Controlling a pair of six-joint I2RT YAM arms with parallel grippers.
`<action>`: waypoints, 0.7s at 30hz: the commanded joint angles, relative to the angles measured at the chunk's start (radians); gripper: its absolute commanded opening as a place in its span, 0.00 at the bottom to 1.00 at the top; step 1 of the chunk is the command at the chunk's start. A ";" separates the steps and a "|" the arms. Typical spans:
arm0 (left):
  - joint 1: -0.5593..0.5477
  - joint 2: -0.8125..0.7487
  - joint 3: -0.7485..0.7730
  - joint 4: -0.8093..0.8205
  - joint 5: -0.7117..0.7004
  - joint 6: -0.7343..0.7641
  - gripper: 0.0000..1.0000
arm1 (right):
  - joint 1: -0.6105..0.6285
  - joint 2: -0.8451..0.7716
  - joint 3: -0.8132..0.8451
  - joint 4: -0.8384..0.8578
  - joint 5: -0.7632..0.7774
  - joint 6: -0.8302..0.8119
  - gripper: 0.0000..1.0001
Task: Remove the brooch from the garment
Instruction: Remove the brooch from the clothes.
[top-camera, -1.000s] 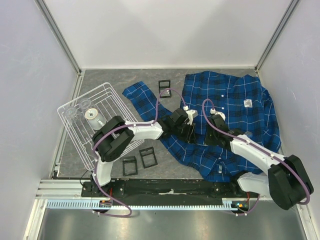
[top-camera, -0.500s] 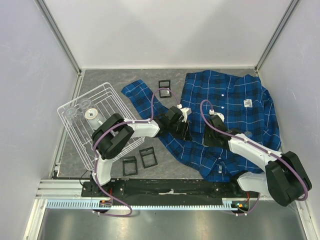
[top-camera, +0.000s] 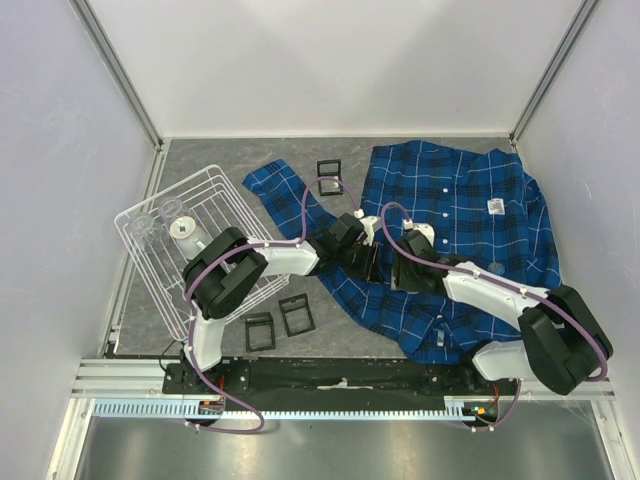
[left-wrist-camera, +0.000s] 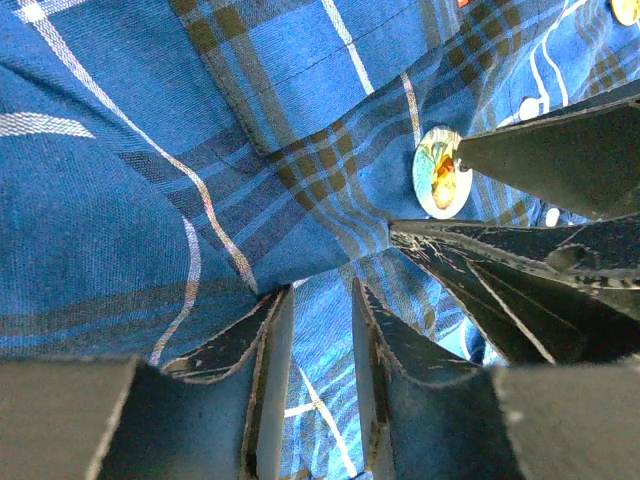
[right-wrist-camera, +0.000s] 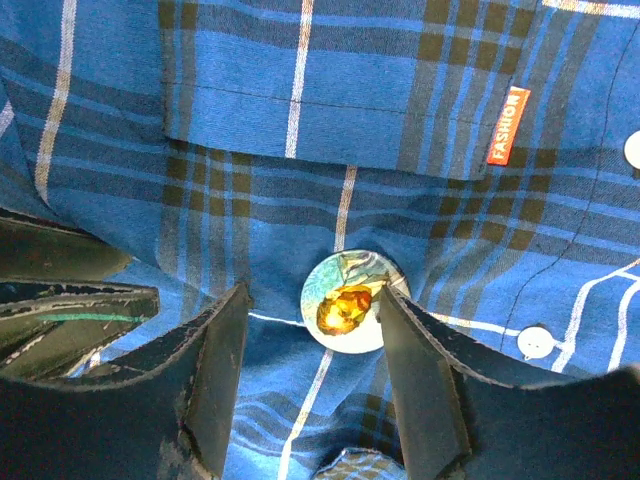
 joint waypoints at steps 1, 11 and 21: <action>-0.002 -0.025 -0.014 -0.034 0.002 0.003 0.38 | 0.023 0.054 0.033 -0.028 0.084 0.015 0.62; 0.006 -0.023 -0.045 -0.037 -0.014 0.015 0.38 | 0.037 0.009 0.033 -0.073 0.132 0.040 0.50; 0.012 -0.038 -0.054 -0.035 0.000 0.015 0.38 | 0.047 0.075 0.018 -0.045 0.097 0.058 0.59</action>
